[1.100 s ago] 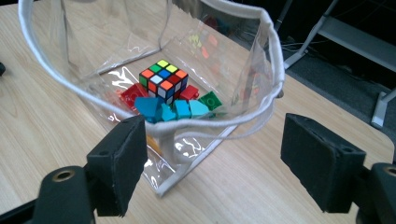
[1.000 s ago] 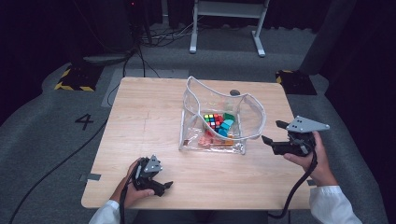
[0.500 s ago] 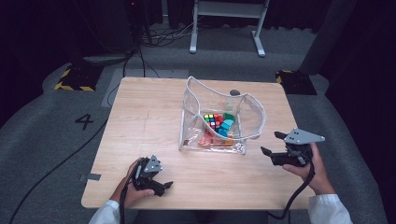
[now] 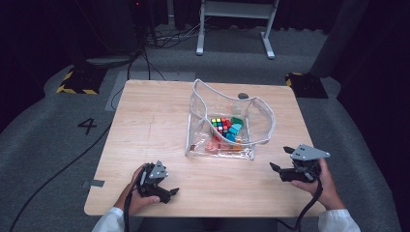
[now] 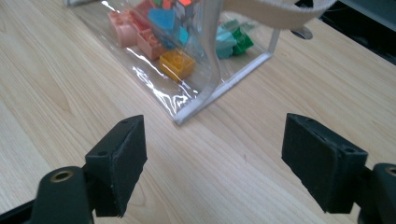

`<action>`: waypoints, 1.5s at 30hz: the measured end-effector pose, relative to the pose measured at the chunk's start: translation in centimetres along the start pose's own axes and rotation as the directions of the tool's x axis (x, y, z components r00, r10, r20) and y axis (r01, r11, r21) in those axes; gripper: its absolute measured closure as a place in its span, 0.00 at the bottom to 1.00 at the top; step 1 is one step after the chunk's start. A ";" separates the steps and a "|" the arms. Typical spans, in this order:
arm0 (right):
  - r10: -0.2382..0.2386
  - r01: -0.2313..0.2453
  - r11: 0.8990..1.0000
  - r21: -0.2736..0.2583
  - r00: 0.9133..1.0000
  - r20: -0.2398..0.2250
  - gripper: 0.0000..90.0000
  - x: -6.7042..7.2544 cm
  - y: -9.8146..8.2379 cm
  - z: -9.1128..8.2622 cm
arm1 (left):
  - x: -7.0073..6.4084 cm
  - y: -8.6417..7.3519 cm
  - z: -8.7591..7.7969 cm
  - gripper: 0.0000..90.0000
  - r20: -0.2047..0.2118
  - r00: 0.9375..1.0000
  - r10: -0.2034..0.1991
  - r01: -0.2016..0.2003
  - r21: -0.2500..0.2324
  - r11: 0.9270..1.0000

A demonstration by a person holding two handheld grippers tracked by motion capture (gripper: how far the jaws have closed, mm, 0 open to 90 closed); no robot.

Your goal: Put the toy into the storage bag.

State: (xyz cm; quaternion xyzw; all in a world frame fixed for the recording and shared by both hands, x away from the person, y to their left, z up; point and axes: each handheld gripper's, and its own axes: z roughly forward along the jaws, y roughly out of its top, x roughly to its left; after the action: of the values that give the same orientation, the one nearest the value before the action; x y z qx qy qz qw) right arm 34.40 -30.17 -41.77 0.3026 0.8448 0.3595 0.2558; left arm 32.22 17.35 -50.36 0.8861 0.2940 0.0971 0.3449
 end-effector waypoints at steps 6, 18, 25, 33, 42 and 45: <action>0.019 -0.019 1.000 0.015 1.000 -0.012 0.25 0.3 -1.3 0.2 | 0.0 0.0 0.0 0.08 0.000 1.000 0.000 0.000 0.000 1.000; 0.029 -0.026 0.997 0.068 0.999 -0.042 0.24 1.0 -5.3 0.6 | 0.0 0.0 0.0 0.08 0.000 1.000 0.000 0.000 0.000 1.000; 0.069 -0.064 0.992 0.106 0.997 -0.044 0.24 0.9 -7.8 0.5 | 0.0 0.0 0.0 0.08 0.000 1.000 0.000 0.000 0.000 1.000; 0.134 -0.128 0.985 0.112 0.990 -0.043 0.24 0.4 -10.4 -0.2 | 0.0 0.0 0.0 0.08 0.000 1.000 0.000 0.000 0.000 1.000; 0.246 -0.244 0.968 0.056 0.969 -0.026 0.20 -0.6 -12.6 -1.2 | 0.0 0.0 0.1 0.08 0.000 1.000 0.000 0.000 -0.004 1.000; 0.253 -0.253 0.967 0.044 0.967 -0.014 0.20 -0.5 -12.6 -1.1 | 0.0 0.1 0.1 0.08 -0.002 1.000 0.001 -0.001 -0.002 1.000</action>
State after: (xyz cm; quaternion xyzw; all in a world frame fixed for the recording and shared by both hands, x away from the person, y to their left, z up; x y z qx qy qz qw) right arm 29.87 -38.06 -50.64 0.4097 0.8090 0.3744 0.1935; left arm 32.29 17.32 -50.37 0.8857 0.2940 0.0985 0.3456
